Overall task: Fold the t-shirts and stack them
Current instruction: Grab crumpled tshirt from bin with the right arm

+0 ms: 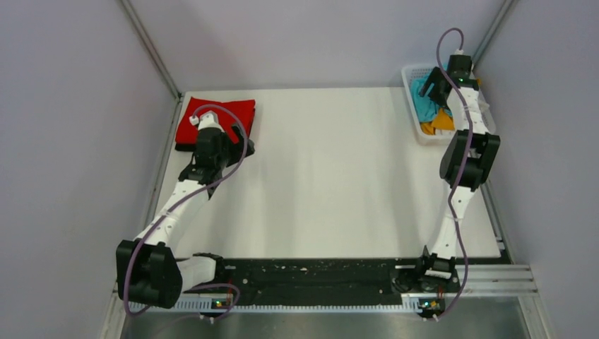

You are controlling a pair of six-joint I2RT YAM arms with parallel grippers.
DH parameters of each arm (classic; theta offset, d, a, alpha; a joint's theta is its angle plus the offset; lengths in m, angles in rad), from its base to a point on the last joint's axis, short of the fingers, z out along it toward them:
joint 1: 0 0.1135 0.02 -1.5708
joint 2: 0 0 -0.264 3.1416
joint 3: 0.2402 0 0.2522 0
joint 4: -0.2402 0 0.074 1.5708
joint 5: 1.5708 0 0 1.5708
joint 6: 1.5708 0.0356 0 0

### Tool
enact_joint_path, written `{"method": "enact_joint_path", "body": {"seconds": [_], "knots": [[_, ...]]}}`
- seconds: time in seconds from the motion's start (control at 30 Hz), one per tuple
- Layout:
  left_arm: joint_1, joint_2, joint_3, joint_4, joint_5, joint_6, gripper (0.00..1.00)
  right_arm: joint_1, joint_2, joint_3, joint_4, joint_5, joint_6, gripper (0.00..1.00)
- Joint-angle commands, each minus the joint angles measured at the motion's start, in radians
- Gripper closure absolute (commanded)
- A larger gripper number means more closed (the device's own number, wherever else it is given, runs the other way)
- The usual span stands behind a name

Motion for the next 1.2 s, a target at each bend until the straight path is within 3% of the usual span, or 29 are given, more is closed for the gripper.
{"method": "enact_joint_path", "body": {"seconds": [0.0, 0.23, 0.5, 0.67, 0.8, 0.93, 1.03, 1.17], "knots": [[-0.003, -0.006, 0.034, -0.018, -0.022, -0.023, 0.01, -0.004, 0.010, 0.070, -0.142, -0.088, -0.031, 0.22], [-0.003, -0.008, 0.031, -0.028, -0.028, -0.013, 0.01, -0.004, -0.082, -0.096, -0.071, -0.127, -0.073, 0.24], [-0.003, 0.019, 0.044, -0.050, -0.004, -0.010, 0.01, -0.004, -0.096, -0.089, -0.029, -0.181, -0.099, 0.27], [-0.002, 0.019, 0.049, -0.064, -0.005, -0.012, 0.01, -0.004, -0.111, -0.080, -0.027, -0.204, -0.075, 0.35], [-0.003, 0.021, 0.048, -0.066, -0.007, -0.019, 0.01, -0.002, -0.107, -0.096, -0.029, -0.166, -0.054, 0.50], [-0.003, 0.022, 0.051, -0.073, -0.008, -0.024, 0.01, -0.003, -0.085, -0.104, -0.040, -0.118, -0.047, 0.52], [-0.003, 0.020, 0.054, -0.082, -0.012, -0.028, 0.01, -0.004, -0.063, -0.099, -0.041, -0.104, -0.036, 0.64], [-0.003, 0.010, 0.053, -0.083, -0.015, -0.035, 0.01, -0.004, -0.044, -0.057, -0.039, -0.113, -0.030, 1.00]]}}
